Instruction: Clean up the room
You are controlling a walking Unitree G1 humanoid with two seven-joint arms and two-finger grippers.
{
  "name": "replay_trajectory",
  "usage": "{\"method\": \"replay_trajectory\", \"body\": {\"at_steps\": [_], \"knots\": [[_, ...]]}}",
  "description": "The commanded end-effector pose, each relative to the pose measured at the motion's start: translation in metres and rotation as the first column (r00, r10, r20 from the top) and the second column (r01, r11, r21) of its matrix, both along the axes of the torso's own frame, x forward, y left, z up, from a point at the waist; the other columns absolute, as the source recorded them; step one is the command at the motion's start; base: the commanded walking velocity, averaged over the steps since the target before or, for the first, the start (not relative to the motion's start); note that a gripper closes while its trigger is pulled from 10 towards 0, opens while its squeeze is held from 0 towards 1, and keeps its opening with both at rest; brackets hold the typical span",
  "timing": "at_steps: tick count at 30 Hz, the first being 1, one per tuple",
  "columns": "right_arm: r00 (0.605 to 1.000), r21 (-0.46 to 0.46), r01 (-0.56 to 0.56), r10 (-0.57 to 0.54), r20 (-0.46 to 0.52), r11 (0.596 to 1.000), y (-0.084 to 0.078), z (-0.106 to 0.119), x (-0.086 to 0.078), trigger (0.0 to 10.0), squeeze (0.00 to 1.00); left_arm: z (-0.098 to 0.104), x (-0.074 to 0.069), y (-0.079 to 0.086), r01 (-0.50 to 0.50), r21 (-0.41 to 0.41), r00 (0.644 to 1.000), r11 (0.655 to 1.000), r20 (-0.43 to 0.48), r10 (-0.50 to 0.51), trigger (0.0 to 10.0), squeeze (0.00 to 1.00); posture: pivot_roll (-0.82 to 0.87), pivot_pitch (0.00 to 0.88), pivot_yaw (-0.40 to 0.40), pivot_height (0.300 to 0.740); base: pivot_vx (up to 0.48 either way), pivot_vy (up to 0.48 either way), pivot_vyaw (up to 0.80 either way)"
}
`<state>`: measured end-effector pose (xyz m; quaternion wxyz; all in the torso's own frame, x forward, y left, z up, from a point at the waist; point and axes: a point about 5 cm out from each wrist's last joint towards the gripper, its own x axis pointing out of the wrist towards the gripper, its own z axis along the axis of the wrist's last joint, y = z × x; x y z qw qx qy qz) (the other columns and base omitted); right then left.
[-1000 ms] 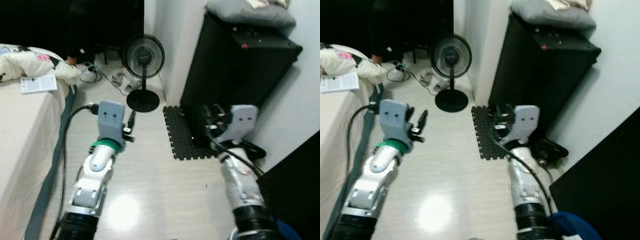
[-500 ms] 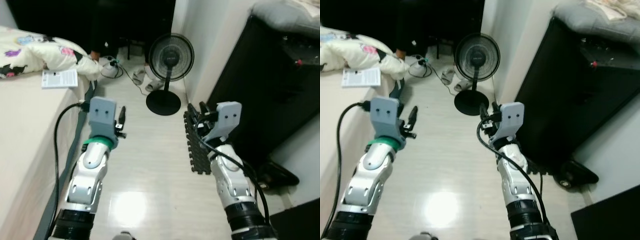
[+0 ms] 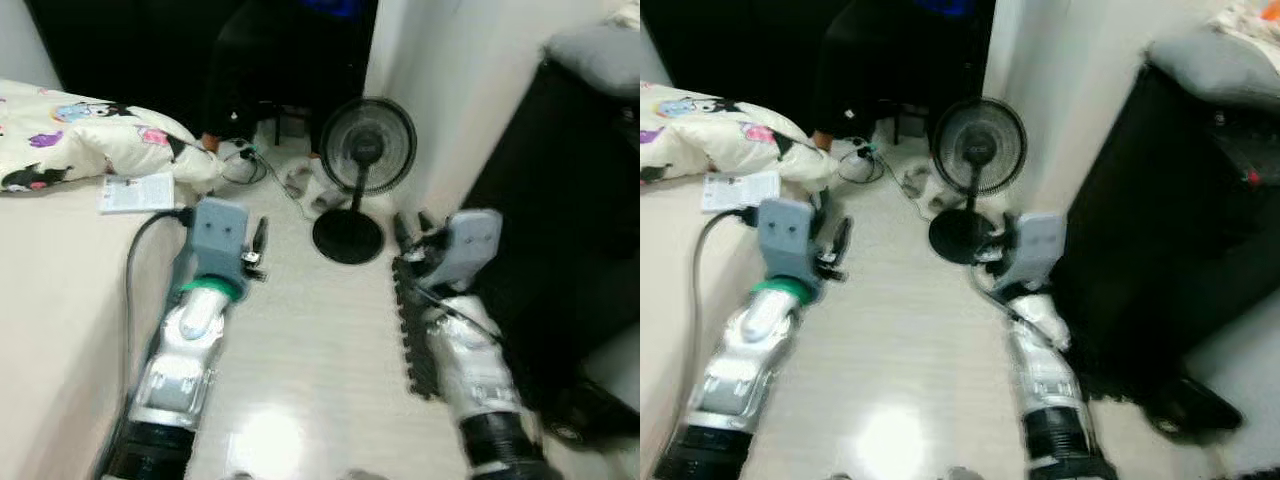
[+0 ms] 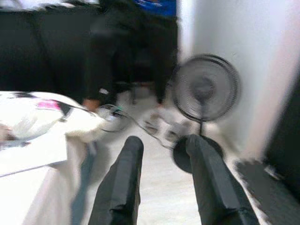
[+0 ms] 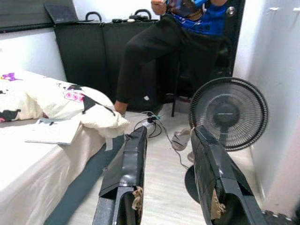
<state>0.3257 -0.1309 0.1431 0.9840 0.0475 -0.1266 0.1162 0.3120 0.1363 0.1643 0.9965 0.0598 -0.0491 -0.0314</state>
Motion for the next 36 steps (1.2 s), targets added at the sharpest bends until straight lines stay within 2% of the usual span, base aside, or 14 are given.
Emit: {"method": "replay_trajectory", "body": {"at_steps": [1, 7, 22, 36], "knots": [[1.0, 0.002, 0.023, -0.023, -0.011, 1.0, -0.0078, -0.0031, -0.0008, 10.0, 0.0, -0.0022, -0.0009, -0.0048, 0.018, 0.0, 1.0, 1.0, -0.006, -0.018, 10.0, 0.0, -0.07, 0.0, 0.011, 0.705, 0.472, 0.0, 0.0], [1.0, 0.0, 0.021, -0.021, -0.014, 1.0, -0.008, -0.0037, -0.0012, 10.0, 0.0, -0.0027, -0.0013, -0.0049, 0.016, -0.002, 1.0, 1.0, -0.008, -0.016, 10.0, 0.0, -0.07, 0.0, 0.009, 0.705, 0.472, 0.0, 0.0], [0.999, 0.009, 0.029, -0.029, -0.019, 1.0, -0.0102, -0.0045, -0.0009, 10.0, 0.0, -0.0023, -0.0007, -0.0061, 0.02, -0.006, 1.0, 1.0, -0.009, -0.02, 10.0, 0.0, -0.07, 0.0, 0.012, 0.705, 0.472, 0.0, -0.78], [0.999, 0.0, 0.03, -0.03, -0.016, 1.0, -0.0098, -0.004, -0.0004, 10.0, 0.0, -0.0025, -0.0004, -0.0065, 0.021, -0.004, 1.0, 1.0, -0.011, -0.021, 10.0, 0.0, -0.07, 0.0, 0.014, 0.705, 0.471, 0.0, 0.0]]}}
